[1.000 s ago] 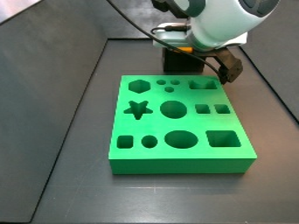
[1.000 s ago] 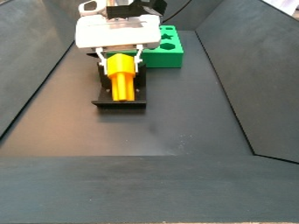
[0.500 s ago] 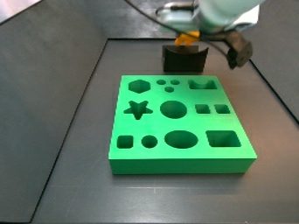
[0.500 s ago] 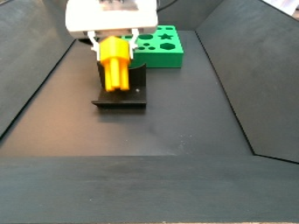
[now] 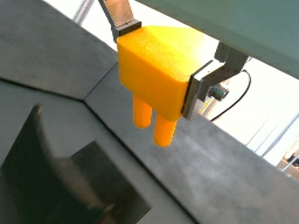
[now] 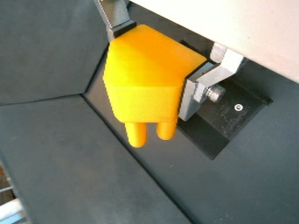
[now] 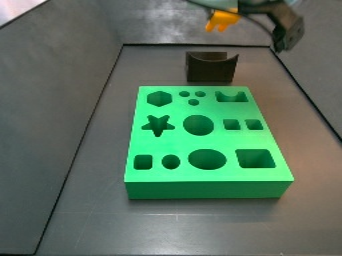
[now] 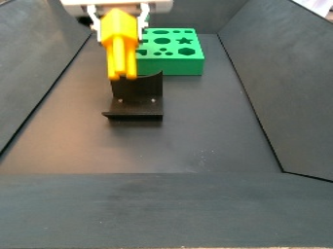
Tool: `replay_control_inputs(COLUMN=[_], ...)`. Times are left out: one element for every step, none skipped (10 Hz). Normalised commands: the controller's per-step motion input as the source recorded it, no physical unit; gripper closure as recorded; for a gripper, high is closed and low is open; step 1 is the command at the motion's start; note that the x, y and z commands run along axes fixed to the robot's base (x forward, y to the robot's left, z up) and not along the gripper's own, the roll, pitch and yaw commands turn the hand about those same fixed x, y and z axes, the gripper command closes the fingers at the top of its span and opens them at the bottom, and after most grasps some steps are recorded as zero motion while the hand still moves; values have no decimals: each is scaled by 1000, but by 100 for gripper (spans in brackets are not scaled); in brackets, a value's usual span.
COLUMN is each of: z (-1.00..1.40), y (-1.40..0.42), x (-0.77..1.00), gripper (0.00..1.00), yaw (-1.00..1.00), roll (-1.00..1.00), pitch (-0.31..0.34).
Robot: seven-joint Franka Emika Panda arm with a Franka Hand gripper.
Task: Pick up the 3 prong object. Move up. Place the 3 prong object on the fixture. Regrasp the 3 prong object. Move to above the board. Insert the 3 prong object.
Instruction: Move to above the board.
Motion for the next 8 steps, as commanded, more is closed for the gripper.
replay_control_inputs(z=[1000, 1000, 1000, 1000, 1000, 1000, 1000, 1000], y=[25, 23, 21, 18, 15, 11, 9, 5], x=[36, 32, 30, 27, 27, 24, 24, 26], gripper=[100, 100, 100, 100, 100, 100, 100, 100], yaw=[7, 14, 20, 31, 36, 49, 55, 64], roll=[-43, -45, -45, -46, -46, -45, -41, -40], pitch=[54, 63, 71, 81, 86, 96, 103, 108])
